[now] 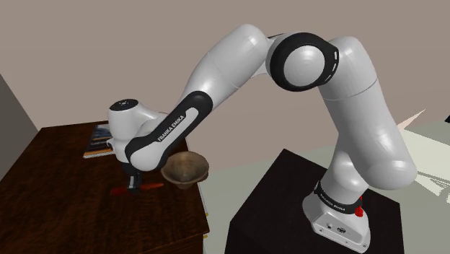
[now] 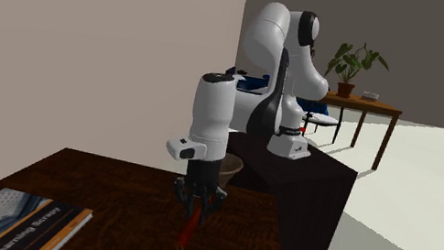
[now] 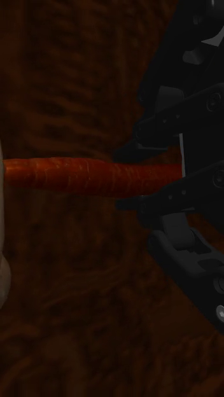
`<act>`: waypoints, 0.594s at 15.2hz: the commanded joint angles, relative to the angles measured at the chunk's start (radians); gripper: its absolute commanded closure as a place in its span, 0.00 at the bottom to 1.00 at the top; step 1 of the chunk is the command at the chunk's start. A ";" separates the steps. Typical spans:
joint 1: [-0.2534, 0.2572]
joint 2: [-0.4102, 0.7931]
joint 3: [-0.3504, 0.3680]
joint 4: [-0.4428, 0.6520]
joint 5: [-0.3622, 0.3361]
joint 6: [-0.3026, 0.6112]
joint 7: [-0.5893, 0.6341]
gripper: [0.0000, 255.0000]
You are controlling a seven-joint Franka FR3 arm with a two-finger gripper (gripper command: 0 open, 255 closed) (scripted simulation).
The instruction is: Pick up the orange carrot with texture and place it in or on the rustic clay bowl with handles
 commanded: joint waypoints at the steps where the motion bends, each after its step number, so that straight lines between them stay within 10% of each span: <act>1: -0.004 -0.021 0.004 -0.006 0.004 -0.016 -0.003 1.00; 9: -0.014 -0.094 0.017 -0.008 0.019 -0.087 -0.010 1.00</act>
